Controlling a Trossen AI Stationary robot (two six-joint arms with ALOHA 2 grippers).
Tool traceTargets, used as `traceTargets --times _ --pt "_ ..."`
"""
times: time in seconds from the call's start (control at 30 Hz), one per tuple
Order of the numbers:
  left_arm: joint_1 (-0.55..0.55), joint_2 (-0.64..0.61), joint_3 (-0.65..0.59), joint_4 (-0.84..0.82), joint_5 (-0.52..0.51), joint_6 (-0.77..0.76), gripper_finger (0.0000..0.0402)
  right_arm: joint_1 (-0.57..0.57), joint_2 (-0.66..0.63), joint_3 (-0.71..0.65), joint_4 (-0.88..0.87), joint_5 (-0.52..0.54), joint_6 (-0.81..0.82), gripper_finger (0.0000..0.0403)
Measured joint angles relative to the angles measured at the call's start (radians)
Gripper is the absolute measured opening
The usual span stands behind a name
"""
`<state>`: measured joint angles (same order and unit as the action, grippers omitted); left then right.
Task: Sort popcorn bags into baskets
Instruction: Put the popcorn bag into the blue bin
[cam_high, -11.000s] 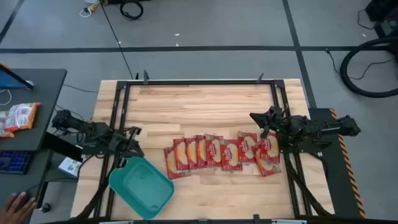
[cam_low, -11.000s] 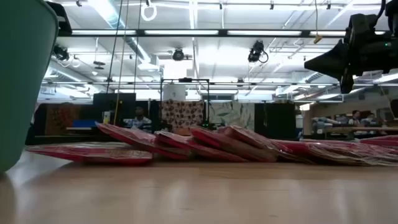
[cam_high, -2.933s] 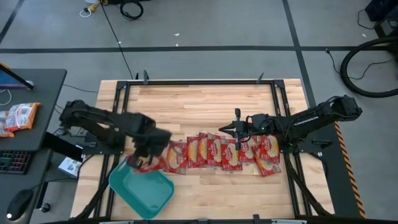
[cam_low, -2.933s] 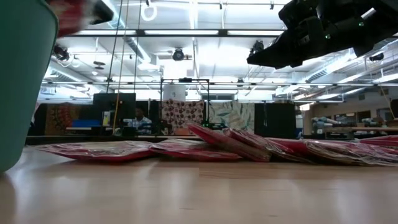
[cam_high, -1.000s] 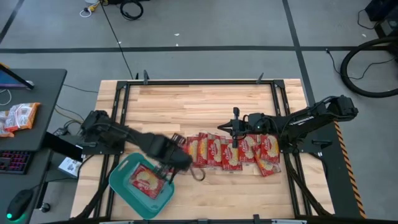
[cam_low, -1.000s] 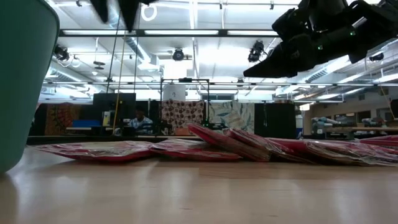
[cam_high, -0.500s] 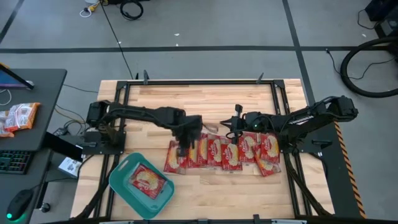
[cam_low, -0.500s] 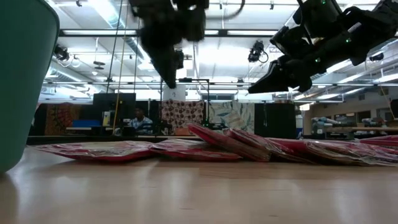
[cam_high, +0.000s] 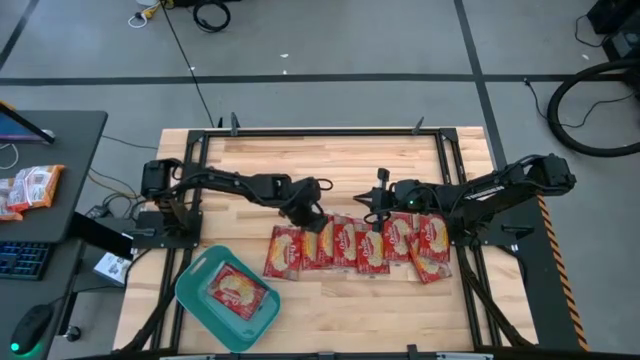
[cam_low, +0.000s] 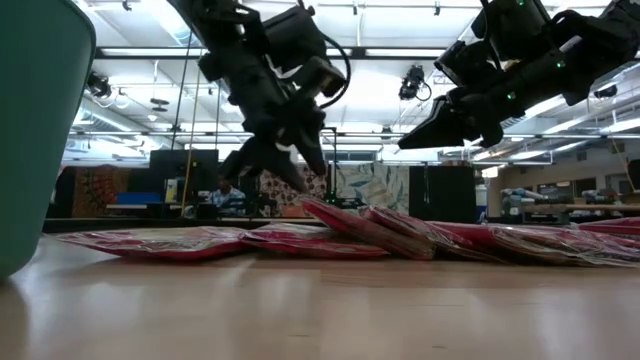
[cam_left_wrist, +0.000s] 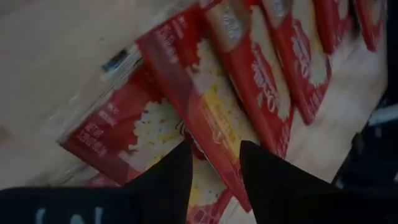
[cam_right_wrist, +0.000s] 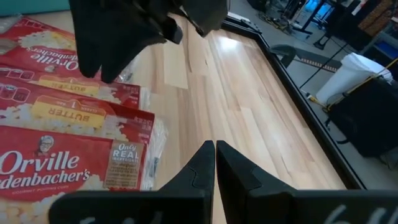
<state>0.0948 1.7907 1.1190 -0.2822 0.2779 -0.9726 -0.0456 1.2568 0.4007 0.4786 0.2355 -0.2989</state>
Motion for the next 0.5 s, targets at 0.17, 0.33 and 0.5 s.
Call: traceTargets --times 0.17,0.33,0.5 --pt "-0.014 0.012 -0.003 0.03 -0.003 -0.051 0.0162 0.0 0.0 0.0 0.025 -0.05 0.0 0.002" --pt "-0.053 0.077 0.02 0.051 0.023 -0.095 0.0169 0.0 0.0 0.0 0.053 -0.081 0.0 0.002" --pt "-0.068 0.143 0.045 0.053 0.073 -0.098 0.0169 0.0 0.0 0.0 0.051 -0.083 0.007 0.002"
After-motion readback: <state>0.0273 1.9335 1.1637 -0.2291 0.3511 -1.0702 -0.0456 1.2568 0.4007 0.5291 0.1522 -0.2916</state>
